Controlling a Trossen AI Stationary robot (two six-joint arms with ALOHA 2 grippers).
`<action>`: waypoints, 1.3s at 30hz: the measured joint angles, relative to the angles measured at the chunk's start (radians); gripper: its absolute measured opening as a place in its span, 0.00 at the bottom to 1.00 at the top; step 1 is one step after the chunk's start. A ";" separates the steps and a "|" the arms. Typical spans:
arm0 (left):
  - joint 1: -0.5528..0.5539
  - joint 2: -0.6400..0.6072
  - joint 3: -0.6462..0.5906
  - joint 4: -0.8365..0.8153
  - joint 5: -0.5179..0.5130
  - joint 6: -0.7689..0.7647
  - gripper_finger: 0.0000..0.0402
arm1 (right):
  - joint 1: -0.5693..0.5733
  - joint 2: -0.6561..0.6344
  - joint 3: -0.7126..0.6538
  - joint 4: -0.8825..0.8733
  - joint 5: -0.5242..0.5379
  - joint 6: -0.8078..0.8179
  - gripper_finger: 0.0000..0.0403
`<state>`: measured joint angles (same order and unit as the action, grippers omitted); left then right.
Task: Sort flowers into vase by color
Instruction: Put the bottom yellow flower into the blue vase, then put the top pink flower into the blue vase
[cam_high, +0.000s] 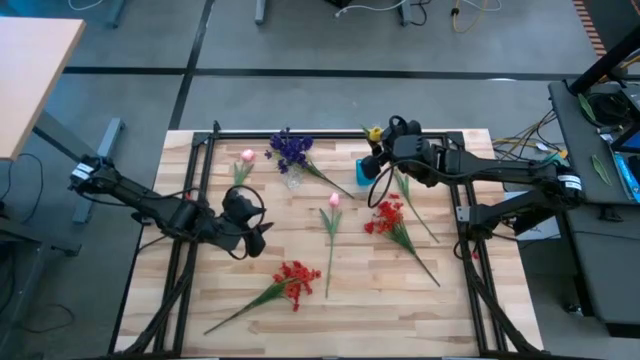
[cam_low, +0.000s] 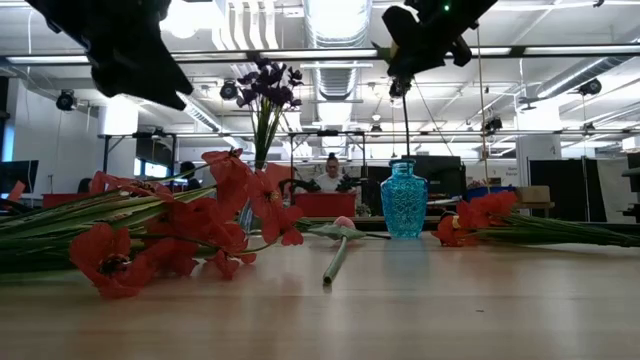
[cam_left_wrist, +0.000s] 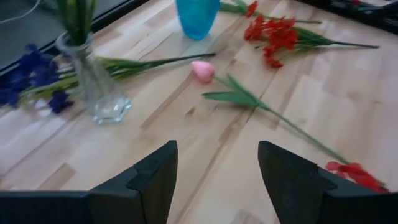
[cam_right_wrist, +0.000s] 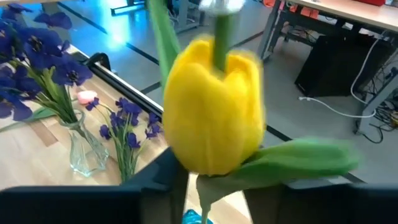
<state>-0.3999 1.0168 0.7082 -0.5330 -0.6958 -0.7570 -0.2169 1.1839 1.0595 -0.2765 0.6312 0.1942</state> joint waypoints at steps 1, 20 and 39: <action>0.004 0.000 0.000 -0.015 -0.001 -0.015 0.52 | 0.000 0.000 0.000 -0.006 0.000 0.004 0.35; 0.200 0.024 -0.021 -0.296 0.014 -0.190 0.66 | 0.001 -0.052 0.000 -0.166 -0.009 0.132 0.77; 0.790 0.027 -0.194 -0.148 0.246 0.128 0.63 | 0.003 -0.127 0.015 -0.195 -0.221 0.174 0.84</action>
<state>0.3900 1.0434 0.5145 -0.6806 -0.4496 -0.6295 -0.2138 1.0573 1.0744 -0.4713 0.4103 0.3679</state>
